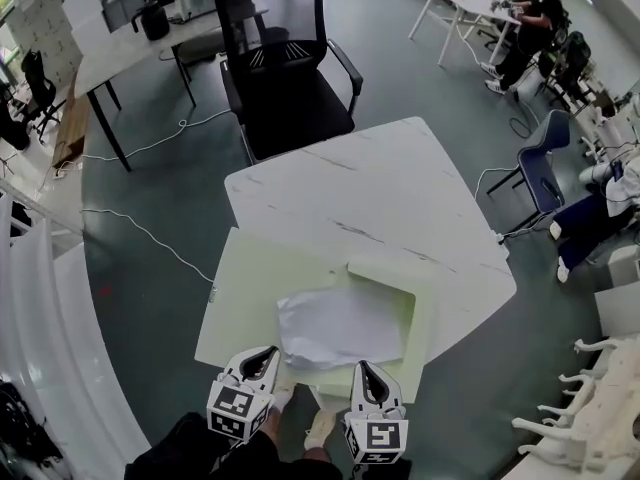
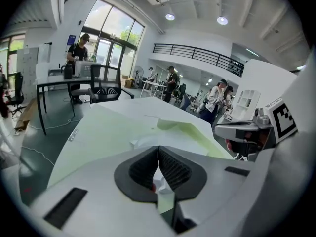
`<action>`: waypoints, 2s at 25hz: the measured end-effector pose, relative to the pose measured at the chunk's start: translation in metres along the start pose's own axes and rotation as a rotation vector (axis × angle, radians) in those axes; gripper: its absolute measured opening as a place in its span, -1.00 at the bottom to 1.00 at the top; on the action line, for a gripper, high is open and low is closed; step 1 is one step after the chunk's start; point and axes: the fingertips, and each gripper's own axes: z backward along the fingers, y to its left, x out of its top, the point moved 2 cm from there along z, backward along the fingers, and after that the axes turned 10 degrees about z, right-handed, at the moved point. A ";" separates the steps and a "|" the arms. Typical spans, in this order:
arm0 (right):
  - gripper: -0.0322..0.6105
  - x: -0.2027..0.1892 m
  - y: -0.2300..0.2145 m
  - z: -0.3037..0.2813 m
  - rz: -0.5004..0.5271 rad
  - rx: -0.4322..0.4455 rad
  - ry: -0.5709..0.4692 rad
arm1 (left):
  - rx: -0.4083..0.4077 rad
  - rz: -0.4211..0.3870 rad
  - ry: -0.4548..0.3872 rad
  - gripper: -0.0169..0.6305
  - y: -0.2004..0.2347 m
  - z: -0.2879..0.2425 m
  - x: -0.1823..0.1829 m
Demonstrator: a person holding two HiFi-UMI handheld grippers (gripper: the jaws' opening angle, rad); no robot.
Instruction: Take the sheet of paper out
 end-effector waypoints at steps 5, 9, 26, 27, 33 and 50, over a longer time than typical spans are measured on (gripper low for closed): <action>-0.85 -0.004 -0.006 -0.010 -0.004 -0.011 0.023 | 0.030 0.053 0.104 -0.87 0.017 -0.024 -0.019; -0.85 -0.006 -0.010 -0.014 -0.007 -0.018 0.036 | -0.028 0.115 0.188 -0.51 0.015 -0.042 -0.034; -0.85 -0.023 -0.028 -0.033 -0.045 -0.030 0.078 | -0.023 0.158 0.364 -0.28 0.017 -0.085 -0.068; -0.85 -0.025 -0.030 -0.031 -0.048 -0.032 0.081 | -0.019 0.156 0.366 -0.29 0.017 -0.086 -0.069; -0.85 -0.033 -0.039 -0.032 -0.063 -0.048 0.089 | -0.012 0.160 0.345 -0.56 0.018 -0.095 -0.063; -0.85 -0.026 -0.042 -0.017 -0.048 -0.067 0.071 | -0.001 0.117 0.224 -0.88 0.010 -0.087 -0.029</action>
